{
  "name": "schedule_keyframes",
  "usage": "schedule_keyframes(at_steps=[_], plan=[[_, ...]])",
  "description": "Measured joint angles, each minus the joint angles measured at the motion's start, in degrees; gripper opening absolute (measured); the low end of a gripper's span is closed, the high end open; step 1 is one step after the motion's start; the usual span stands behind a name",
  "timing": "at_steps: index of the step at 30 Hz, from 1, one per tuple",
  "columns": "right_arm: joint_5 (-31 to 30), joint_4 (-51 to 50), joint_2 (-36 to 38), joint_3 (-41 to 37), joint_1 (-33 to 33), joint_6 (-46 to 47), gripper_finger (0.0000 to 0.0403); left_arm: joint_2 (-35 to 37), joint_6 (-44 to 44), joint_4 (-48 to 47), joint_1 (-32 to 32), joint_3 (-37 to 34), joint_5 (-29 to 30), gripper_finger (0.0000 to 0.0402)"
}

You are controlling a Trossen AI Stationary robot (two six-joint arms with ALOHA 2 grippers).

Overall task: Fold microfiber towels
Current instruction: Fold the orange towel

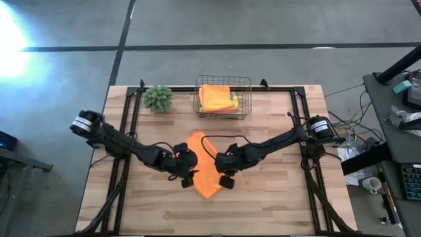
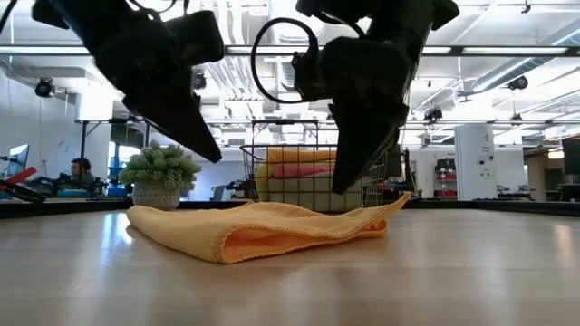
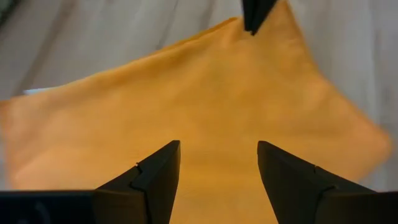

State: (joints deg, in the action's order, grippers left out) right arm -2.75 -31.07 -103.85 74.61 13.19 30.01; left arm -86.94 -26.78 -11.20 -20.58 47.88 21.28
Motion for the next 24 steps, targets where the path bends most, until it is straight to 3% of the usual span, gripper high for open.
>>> schedule_keyframes(at_steps=[11, 24], plan=[[0.20, -0.10, -0.25, -3.04, -0.53, -3.01, 0.0008, -5.97, -3.03, 11.45, -2.62, -0.02, -2.80, 0.0199], [0.38, 0.51, -0.25, -3.93, -0.66, -3.79, 0.0008, -13.29, -4.41, 14.25, -3.86, 0.44, -9.45, 0.0199]])
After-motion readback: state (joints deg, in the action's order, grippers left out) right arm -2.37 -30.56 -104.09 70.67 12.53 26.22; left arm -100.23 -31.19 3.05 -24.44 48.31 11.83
